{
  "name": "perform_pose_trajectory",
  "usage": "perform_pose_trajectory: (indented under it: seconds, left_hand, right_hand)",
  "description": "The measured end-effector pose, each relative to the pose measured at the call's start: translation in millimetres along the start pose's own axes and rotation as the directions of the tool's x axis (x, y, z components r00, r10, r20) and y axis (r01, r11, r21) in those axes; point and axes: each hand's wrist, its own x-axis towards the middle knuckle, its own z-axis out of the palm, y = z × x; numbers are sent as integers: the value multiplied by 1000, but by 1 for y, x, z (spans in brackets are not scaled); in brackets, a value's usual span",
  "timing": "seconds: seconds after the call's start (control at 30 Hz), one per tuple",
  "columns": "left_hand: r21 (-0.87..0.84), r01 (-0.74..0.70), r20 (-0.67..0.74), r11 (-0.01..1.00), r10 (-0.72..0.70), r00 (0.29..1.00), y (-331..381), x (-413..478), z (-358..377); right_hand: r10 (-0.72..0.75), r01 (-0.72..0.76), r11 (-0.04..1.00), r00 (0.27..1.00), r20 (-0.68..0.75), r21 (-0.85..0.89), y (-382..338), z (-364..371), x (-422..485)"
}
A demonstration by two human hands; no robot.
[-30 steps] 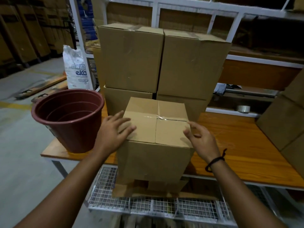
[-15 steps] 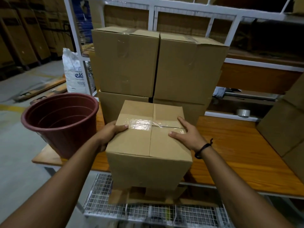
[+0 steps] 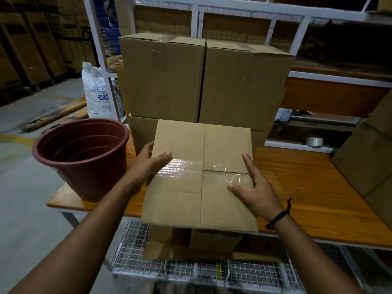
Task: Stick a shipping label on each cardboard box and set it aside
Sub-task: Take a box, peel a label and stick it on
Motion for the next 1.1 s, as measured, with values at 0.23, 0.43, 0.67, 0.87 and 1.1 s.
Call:
perform_pose_trajectory:
  seconds: [0.23,0.43,0.67,0.87,1.1]
  left_hand:
    - [-11,-7,-10,1000,7,1000,4,-3,0]
    - [-10,-58,31,998,58,998,10,-6,-2]
    - [82,-294,3,952,294,956,-1,-31,-8]
    - [284,-271,15,920,279,960,-52,-42,-16]
    - [254,-255,80,933,242,967,-81,-49,-24]
  right_hand:
    - [199,-202,977,979,52,61,-27,-43,22]
    - [203,-221,964,970,131,148,-51,-48,59]
    - [-17,31,977,998,-67,211,-35,-33,20]
    - [-76,92,984,991,-107,153,1,-4,-13]
    - [-106,120,988,986,-131,97,36,26,-33]
